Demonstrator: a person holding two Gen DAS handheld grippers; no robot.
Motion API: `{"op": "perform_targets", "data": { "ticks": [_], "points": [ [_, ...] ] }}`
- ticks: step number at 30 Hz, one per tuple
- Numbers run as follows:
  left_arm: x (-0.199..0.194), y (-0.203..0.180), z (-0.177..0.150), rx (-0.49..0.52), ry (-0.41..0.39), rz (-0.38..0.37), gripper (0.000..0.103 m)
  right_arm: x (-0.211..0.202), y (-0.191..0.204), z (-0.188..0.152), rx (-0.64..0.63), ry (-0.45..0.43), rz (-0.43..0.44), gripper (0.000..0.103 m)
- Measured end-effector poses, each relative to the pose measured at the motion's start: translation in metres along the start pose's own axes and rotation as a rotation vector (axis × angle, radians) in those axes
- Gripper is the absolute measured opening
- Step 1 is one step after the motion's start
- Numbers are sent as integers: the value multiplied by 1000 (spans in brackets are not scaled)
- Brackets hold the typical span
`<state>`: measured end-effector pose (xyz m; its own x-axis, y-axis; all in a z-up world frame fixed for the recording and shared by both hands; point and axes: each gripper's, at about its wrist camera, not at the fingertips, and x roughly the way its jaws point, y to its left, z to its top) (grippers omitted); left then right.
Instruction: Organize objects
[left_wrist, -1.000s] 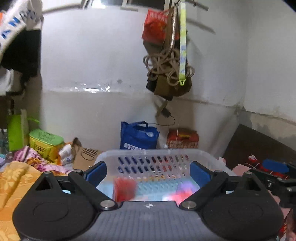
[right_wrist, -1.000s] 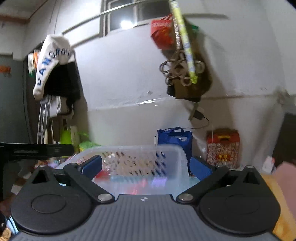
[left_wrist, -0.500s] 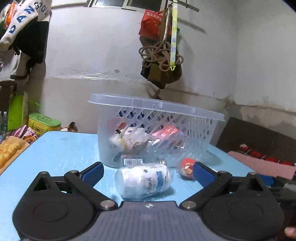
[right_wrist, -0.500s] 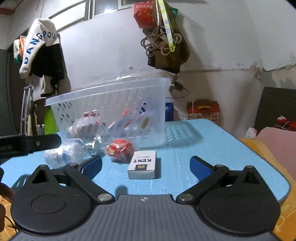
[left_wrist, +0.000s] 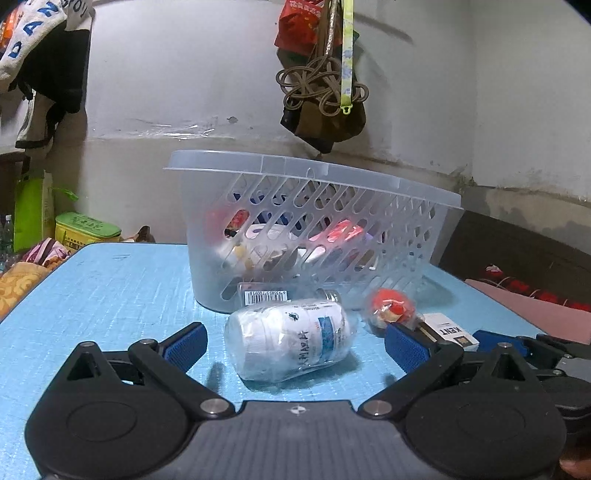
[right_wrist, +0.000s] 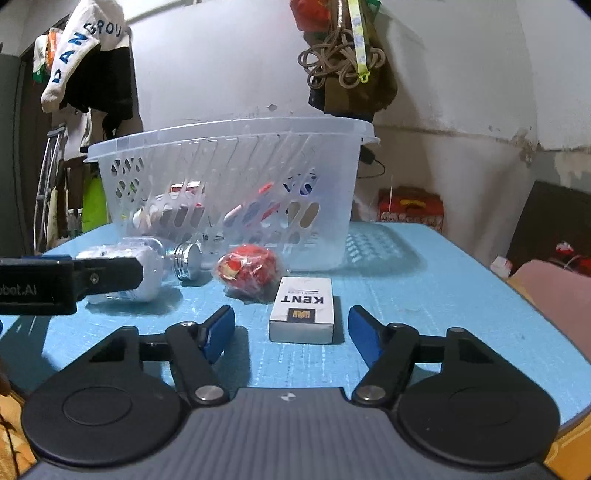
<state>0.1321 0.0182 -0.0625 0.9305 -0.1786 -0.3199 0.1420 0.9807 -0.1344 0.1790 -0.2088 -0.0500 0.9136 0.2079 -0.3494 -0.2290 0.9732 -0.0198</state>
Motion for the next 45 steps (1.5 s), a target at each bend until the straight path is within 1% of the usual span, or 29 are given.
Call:
{"op": "perform_targets", "data": {
  "ticks": [5, 8, 9, 10, 11, 13, 15, 17, 23, 25, 29, 40, 45],
  "points": [
    [4, -6, 2, 29, -1, 31, 102, 0, -2, 0, 2, -4, 17, 60],
    [5, -8, 3, 36, 0, 48, 102, -1, -3, -1, -3, -11, 20, 58],
    [5, -8, 3, 34, -1, 49, 102, -2, -3, -1, -1, -14, 23, 56],
    [5, -8, 3, 31, -1, 52, 100, -2, -3, -2, -1, -17, 25, 53],
    [6, -8, 3, 29, 1, 57, 97, -3, -4, -2, 1, -20, 28, 43],
    [8, -7, 3, 17, 4, 68, 81, -6, -7, -2, 19, -24, 45, 43],
    [6, -4, 2, -8, -8, 49, 80, -9, -10, -4, 29, -29, 61, 43],
    [1, -2, 0, -22, -36, 52, 80, -15, -13, -6, 48, -36, 70, 43],
    [-17, -4, -6, 7, -85, 49, 80, -34, -14, -12, 72, -51, 88, 43],
    [-23, -3, -8, 5, -86, 38, 80, -42, -11, -13, 69, -65, 93, 43],
    [-29, -3, -13, 21, -82, 43, 80, -49, -4, -13, 45, -77, 105, 43],
    [-30, 0, -20, 21, -67, 17, 80, -46, 5, -14, 37, -65, 109, 43],
    [-33, -3, -23, 41, -73, 22, 80, -44, 10, -17, 26, -59, 104, 43]
  ]
}}
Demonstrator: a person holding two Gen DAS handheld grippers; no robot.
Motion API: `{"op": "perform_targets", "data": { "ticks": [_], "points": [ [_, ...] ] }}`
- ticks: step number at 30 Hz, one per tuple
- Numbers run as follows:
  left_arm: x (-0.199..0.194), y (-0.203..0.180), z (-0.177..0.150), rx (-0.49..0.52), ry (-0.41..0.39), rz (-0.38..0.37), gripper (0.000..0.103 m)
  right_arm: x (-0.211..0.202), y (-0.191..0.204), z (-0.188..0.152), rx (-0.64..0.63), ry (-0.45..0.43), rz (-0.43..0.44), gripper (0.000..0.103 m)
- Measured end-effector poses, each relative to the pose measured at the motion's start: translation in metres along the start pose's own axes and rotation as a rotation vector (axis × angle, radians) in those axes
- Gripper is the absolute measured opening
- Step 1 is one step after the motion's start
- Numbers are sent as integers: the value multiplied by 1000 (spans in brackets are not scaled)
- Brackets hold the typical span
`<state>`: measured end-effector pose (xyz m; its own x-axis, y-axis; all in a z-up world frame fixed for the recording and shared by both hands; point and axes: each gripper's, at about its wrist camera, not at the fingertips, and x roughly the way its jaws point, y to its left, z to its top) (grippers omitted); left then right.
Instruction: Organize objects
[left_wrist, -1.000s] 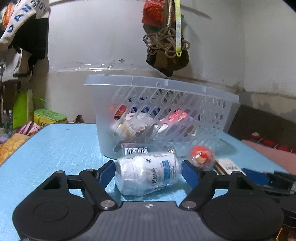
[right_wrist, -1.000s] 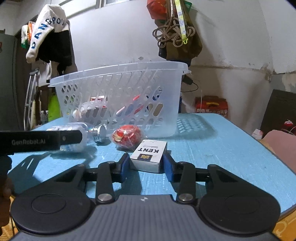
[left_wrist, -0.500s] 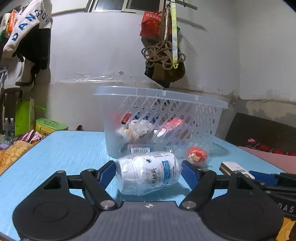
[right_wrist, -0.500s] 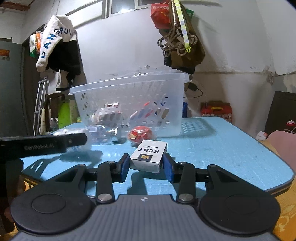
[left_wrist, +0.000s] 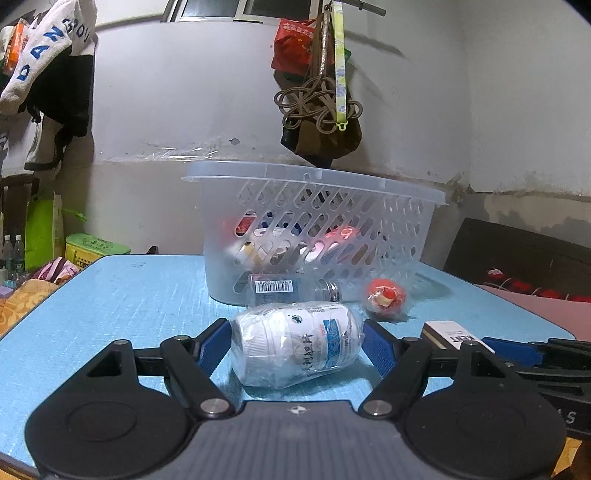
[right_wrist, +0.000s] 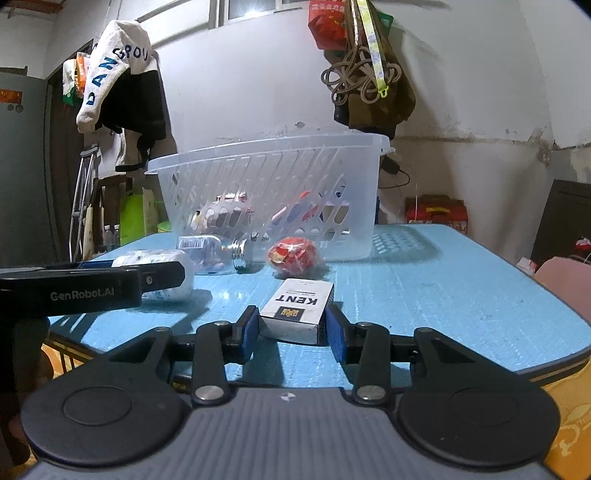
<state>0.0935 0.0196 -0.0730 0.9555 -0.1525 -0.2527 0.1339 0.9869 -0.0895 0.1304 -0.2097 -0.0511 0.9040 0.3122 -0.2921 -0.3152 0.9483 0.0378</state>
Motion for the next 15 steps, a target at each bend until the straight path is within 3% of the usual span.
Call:
{"op": "perform_targets", "data": {
  "ticks": [7, 10, 12, 15],
  "points": [
    [-3, -6, -5, 42, -13, 13, 85, 2, 6, -2, -20, -9, -17, 52],
    [0, -8, -9, 46, -11, 9, 92, 5, 10, -3, -39, -13, -28, 61],
    [1, -10, -12, 57, -13, 31, 92, 6, 9, -3, -37, -18, -40, 76],
    [4, -10, -15, 58, -11, 54, 98, 5, 8, -6, -35, -32, -57, 82]
  ]
}}
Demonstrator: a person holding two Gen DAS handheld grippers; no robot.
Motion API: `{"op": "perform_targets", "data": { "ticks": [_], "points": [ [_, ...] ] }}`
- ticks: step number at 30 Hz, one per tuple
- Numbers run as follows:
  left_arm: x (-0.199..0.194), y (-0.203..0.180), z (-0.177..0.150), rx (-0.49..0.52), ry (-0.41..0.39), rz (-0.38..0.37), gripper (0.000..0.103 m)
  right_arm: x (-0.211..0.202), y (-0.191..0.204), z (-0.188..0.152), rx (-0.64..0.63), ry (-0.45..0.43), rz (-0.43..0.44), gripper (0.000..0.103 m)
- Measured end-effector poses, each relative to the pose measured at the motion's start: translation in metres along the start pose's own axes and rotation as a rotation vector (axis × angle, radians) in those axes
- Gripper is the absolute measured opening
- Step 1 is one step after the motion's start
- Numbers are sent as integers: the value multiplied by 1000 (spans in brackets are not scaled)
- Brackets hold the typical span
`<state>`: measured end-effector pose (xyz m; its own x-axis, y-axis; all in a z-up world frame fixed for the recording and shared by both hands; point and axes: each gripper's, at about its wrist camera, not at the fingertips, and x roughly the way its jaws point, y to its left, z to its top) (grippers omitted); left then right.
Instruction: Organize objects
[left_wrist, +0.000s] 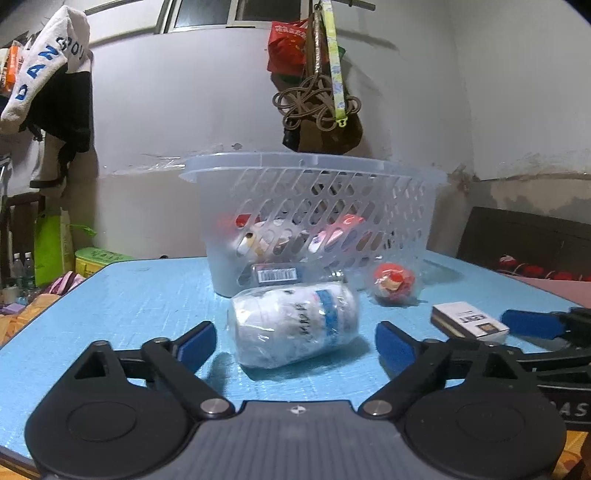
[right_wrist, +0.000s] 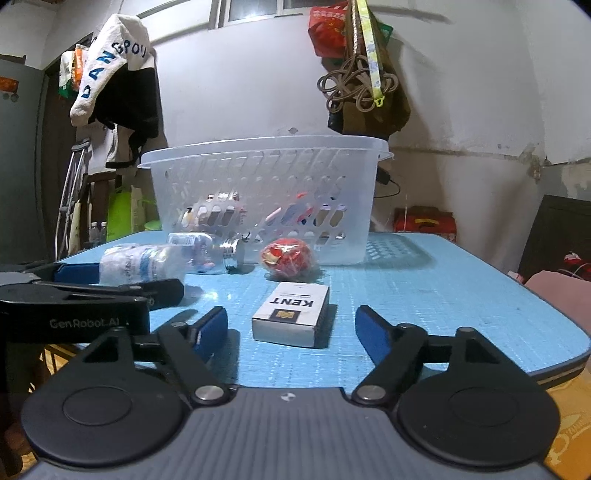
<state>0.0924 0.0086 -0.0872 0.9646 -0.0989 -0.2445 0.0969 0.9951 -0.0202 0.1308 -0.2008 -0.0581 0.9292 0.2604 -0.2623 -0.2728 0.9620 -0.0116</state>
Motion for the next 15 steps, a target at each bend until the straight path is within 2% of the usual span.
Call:
{"op": "perform_targets", "data": {
  "ticks": [7, 12, 15],
  "points": [
    [6, -5, -2, 8, -4, 40, 96, 1, 0, -6, 4, -43, -31, 88],
    [5, -6, -1, 23, -3, 55, 96, 2, -1, -10, 3, -65, -57, 100],
    [7, -4, 2, 28, 17, 43, 96, 1, -3, -10, -3, -72, -46, 101]
  ]
}}
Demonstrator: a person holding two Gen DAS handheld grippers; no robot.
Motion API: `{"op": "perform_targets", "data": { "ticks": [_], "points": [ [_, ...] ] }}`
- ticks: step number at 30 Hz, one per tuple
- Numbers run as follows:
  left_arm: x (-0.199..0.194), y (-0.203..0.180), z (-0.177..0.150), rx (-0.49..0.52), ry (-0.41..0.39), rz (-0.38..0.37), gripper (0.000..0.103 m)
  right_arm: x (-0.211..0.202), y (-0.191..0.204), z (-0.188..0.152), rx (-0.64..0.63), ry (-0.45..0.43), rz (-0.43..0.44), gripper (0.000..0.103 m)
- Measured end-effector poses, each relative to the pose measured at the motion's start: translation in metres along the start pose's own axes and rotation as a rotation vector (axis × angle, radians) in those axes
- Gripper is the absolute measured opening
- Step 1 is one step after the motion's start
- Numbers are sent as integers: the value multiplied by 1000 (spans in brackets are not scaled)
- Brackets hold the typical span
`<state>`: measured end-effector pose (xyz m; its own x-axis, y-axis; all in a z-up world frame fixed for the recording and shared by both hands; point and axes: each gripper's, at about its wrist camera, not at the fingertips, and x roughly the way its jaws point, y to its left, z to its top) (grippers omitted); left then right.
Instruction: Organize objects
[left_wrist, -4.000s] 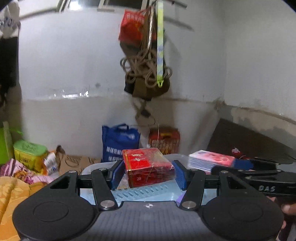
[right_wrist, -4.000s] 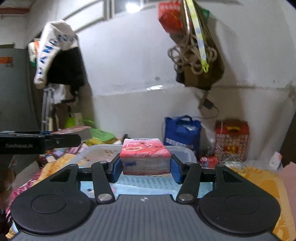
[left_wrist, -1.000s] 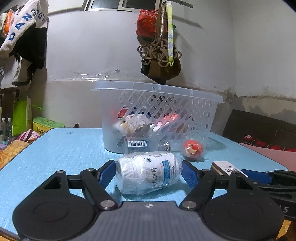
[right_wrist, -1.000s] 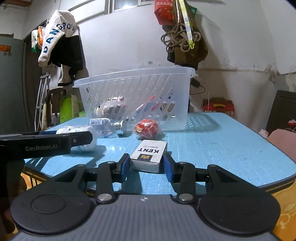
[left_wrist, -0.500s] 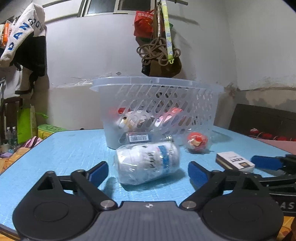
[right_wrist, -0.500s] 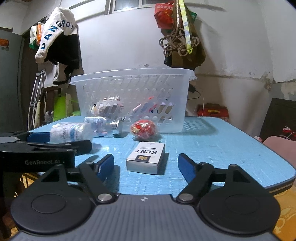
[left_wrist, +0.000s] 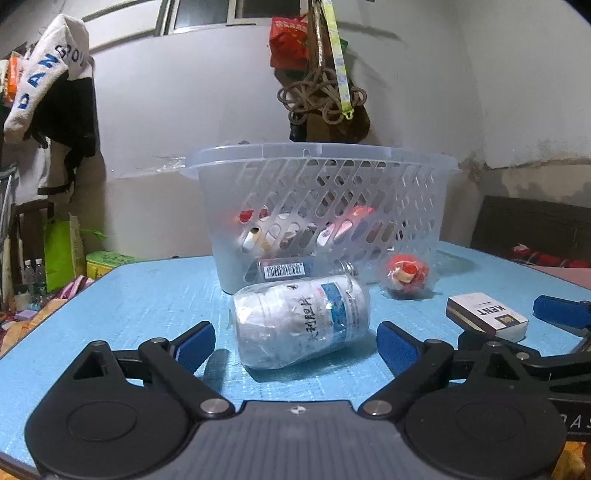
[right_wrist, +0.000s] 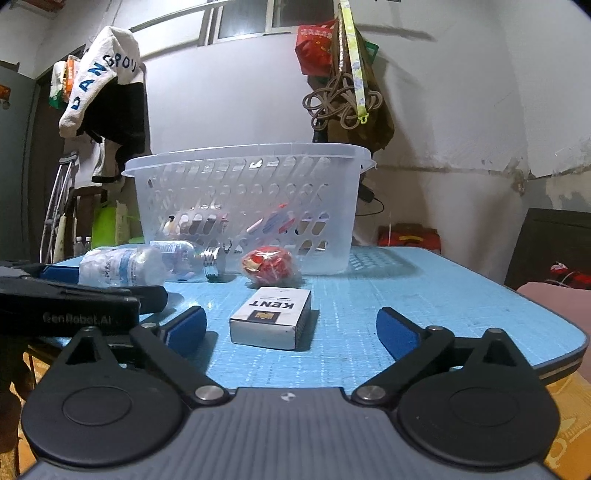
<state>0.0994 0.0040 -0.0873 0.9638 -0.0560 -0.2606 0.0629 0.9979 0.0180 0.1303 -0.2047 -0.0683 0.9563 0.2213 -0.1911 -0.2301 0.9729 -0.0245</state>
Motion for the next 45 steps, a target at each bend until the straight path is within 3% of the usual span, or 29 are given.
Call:
{"op": "perform_targets", "data": {
  "ticks": [4, 13, 16, 18, 20, 39, 45],
  "points": [
    [3, 5, 0, -30, 13, -9, 80, -3, -5, 0, 2, 2, 11, 101],
    [-6, 2, -3, 25, -36, 17, 78, 2, 4, 1, -6, -8, 28, 99],
    [-8, 3, -2, 18, -41, 21, 78, 4, 8, 1, -12, -13, 48, 89],
    [-8, 4, -2, 14, -47, 27, 78, 5, 10, 3, -16, -11, 63, 65],
    [-9, 6, -2, 7, -52, 28, 78, 3, 11, 4, -19, -7, 71, 48],
    [-24, 11, 12, -5, -82, 29, 78, -7, 1, 33, -4, 14, 108, 46],
    [-35, 7, 30, -4, -76, 0, 78, -12, -15, 49, 26, 35, 173, 46]
  ]
}}
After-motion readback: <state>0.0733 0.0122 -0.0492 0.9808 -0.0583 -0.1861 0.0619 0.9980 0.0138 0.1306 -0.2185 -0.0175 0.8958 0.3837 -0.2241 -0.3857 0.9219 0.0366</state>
